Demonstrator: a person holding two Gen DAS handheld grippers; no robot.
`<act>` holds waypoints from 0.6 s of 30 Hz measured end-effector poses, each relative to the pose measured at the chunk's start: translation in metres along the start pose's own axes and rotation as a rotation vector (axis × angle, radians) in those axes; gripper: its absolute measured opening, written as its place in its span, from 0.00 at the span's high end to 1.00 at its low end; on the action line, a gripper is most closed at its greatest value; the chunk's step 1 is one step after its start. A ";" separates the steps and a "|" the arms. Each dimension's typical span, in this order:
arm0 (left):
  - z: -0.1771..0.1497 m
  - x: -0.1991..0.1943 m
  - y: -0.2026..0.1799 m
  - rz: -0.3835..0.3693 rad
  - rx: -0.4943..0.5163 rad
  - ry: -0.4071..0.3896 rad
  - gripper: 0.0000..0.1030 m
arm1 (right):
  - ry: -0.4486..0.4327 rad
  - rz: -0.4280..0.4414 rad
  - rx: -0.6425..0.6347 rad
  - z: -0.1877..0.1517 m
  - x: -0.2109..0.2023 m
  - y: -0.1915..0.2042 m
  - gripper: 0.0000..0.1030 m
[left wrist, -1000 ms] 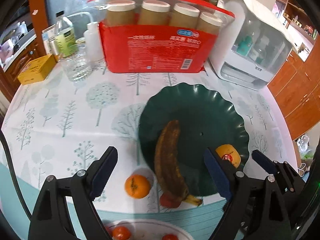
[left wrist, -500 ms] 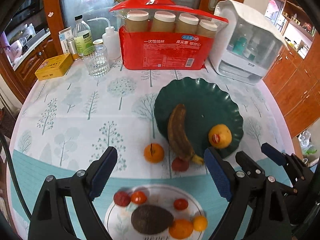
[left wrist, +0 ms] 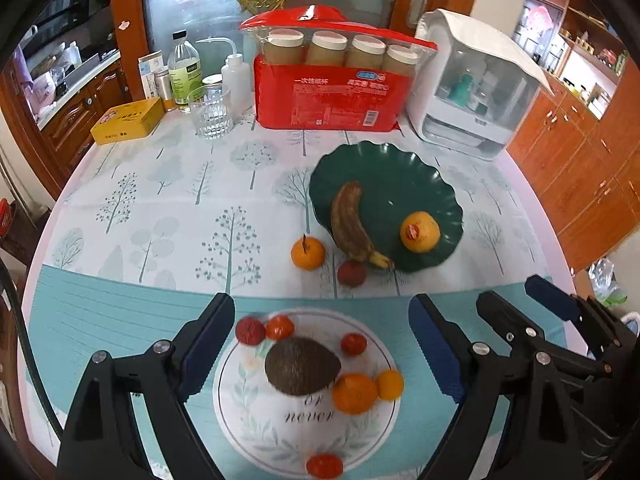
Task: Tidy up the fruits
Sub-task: 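Lower and release the banana and grapefruit onto the green plate with both grippers, then grasp the red tomato with the left gripper while the right gripper grasps a small orange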
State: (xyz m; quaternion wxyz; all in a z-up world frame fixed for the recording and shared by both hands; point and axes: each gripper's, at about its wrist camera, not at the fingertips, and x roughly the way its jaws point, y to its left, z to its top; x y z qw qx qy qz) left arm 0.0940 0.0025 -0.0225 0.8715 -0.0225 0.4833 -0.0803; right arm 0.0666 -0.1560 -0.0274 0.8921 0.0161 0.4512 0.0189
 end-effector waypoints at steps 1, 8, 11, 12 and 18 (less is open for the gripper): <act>-0.002 -0.003 -0.001 0.007 0.003 0.005 0.15 | 0.000 -0.003 -0.003 -0.002 -0.002 0.001 0.36; -0.024 -0.020 -0.006 0.045 0.050 0.017 0.14 | 0.015 0.023 -0.006 -0.018 -0.016 0.003 0.36; -0.037 -0.024 -0.003 0.057 0.047 0.019 0.14 | 0.028 0.033 -0.017 -0.028 -0.016 0.006 0.36; -0.041 -0.025 -0.001 0.061 0.042 0.021 0.14 | 0.033 0.035 -0.020 -0.031 -0.016 0.007 0.36; -0.070 -0.017 0.010 0.079 0.028 0.062 0.14 | 0.080 0.060 -0.037 -0.054 -0.007 0.010 0.36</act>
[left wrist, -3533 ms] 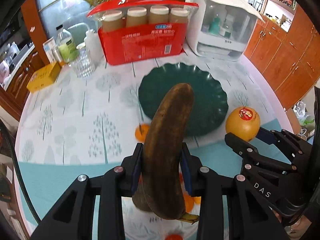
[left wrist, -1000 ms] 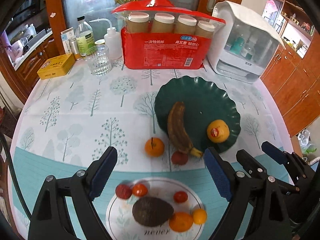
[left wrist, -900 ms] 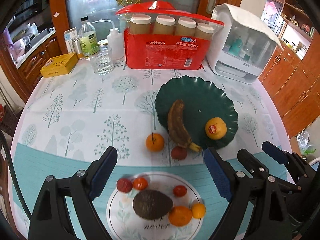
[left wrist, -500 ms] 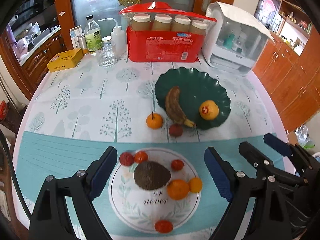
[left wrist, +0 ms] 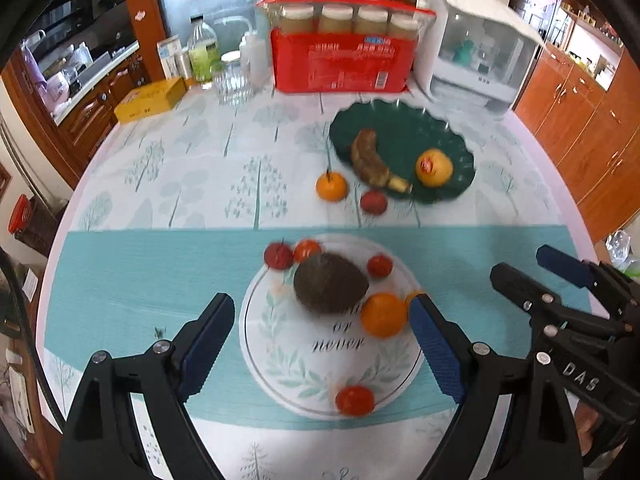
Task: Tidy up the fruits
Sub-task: 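Grasp the red tomato with the left gripper while the right gripper grasps a small orange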
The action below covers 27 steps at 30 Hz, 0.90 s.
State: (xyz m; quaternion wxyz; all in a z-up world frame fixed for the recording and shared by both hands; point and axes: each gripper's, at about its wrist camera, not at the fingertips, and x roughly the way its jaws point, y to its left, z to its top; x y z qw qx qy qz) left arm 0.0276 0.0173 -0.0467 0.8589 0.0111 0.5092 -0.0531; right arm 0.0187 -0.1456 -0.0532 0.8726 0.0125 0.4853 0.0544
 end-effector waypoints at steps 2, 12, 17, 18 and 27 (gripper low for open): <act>-0.011 0.007 0.003 0.004 -0.003 0.027 0.14 | 0.018 0.009 -0.006 -0.007 0.005 0.001 0.36; -0.062 0.043 0.000 -0.023 0.027 0.151 0.14 | 0.086 0.029 -0.054 -0.036 0.036 0.011 0.36; -0.078 0.055 -0.007 -0.037 0.054 0.173 0.14 | 0.119 0.040 -0.061 -0.042 0.052 0.012 0.36; -0.080 0.057 -0.007 -0.041 0.057 0.175 0.14 | 0.124 0.041 -0.064 -0.043 0.055 0.012 0.36; -0.094 0.075 -0.012 -0.085 0.050 0.204 0.29 | 0.146 0.028 -0.124 -0.052 0.084 0.017 0.52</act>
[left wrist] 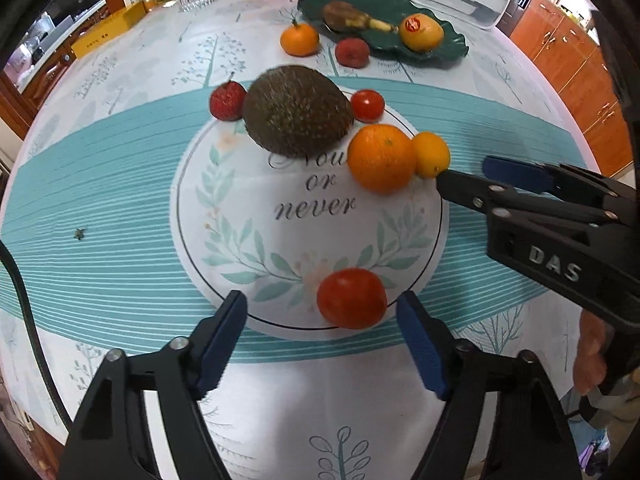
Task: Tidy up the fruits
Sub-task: 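Grasp the red tomato with the left gripper while the right gripper grasps a small orange, then carry the tomato and small orange over the green plate with both grippers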
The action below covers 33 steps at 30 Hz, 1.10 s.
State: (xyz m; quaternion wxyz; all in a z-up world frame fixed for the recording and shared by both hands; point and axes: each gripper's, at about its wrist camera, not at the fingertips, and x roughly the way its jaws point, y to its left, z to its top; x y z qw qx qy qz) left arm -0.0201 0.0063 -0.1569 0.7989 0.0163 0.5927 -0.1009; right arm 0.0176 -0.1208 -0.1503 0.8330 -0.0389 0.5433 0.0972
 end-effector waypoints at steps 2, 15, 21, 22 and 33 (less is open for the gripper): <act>0.000 0.002 -0.002 -0.007 0.001 -0.003 0.29 | 0.001 -0.001 -0.001 0.001 0.004 0.000 0.53; -0.002 0.012 -0.013 -0.032 0.022 -0.017 0.64 | -0.028 -0.018 -0.025 0.016 0.018 0.002 0.53; 0.000 0.011 -0.008 -0.048 0.005 -0.024 0.65 | -0.022 0.001 -0.029 0.022 0.029 0.001 0.65; 0.000 0.011 -0.007 -0.047 0.003 -0.025 0.65 | -0.017 0.003 -0.029 0.023 0.030 0.002 0.68; 0.006 0.009 0.013 -0.051 -0.072 -0.028 0.66 | -0.011 0.032 0.016 0.019 0.028 0.001 0.69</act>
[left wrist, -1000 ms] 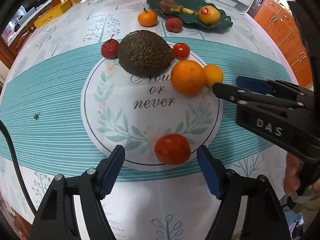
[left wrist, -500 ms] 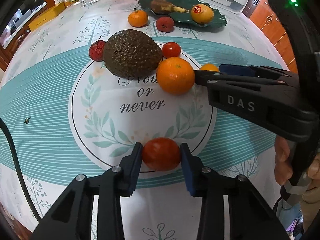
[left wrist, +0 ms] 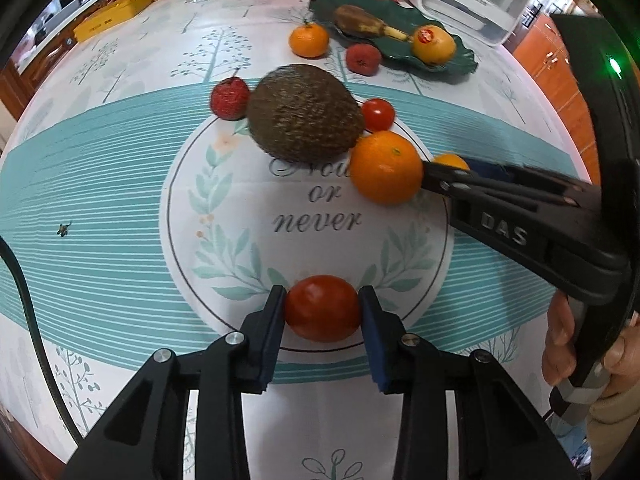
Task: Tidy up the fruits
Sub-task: 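Carry the tomato and small orange over the green plate with both grippers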
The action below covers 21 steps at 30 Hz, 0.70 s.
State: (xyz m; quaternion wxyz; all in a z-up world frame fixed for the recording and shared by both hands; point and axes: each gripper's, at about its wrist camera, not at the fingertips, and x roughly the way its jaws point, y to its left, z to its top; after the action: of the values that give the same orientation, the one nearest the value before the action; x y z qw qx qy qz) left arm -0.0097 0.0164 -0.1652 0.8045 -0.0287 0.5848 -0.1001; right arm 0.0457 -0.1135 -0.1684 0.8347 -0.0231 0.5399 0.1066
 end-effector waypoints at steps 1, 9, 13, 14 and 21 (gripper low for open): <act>0.002 0.000 0.002 0.001 -0.009 0.003 0.66 | 0.004 0.004 0.008 -0.001 -0.001 -0.001 0.69; 0.023 -0.020 0.004 -0.003 -0.025 -0.020 0.66 | 0.004 0.031 0.026 -0.010 -0.030 0.001 0.69; 0.043 -0.043 -0.005 0.011 -0.001 -0.059 0.66 | -0.033 0.041 0.030 -0.005 -0.056 0.002 0.69; 0.048 -0.048 -0.007 0.012 0.003 -0.066 0.66 | -0.050 0.041 0.031 -0.001 -0.065 0.002 0.69; 0.083 -0.084 -0.021 0.020 0.051 -0.124 0.66 | -0.142 0.020 0.042 0.029 -0.113 -0.006 0.69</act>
State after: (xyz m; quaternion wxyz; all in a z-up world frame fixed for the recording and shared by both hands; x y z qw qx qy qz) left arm 0.0418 0.0063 -0.0570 0.8406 -0.0086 0.5312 -0.1051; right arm 0.0280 -0.1320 -0.0547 0.8699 0.0076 0.4818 0.1049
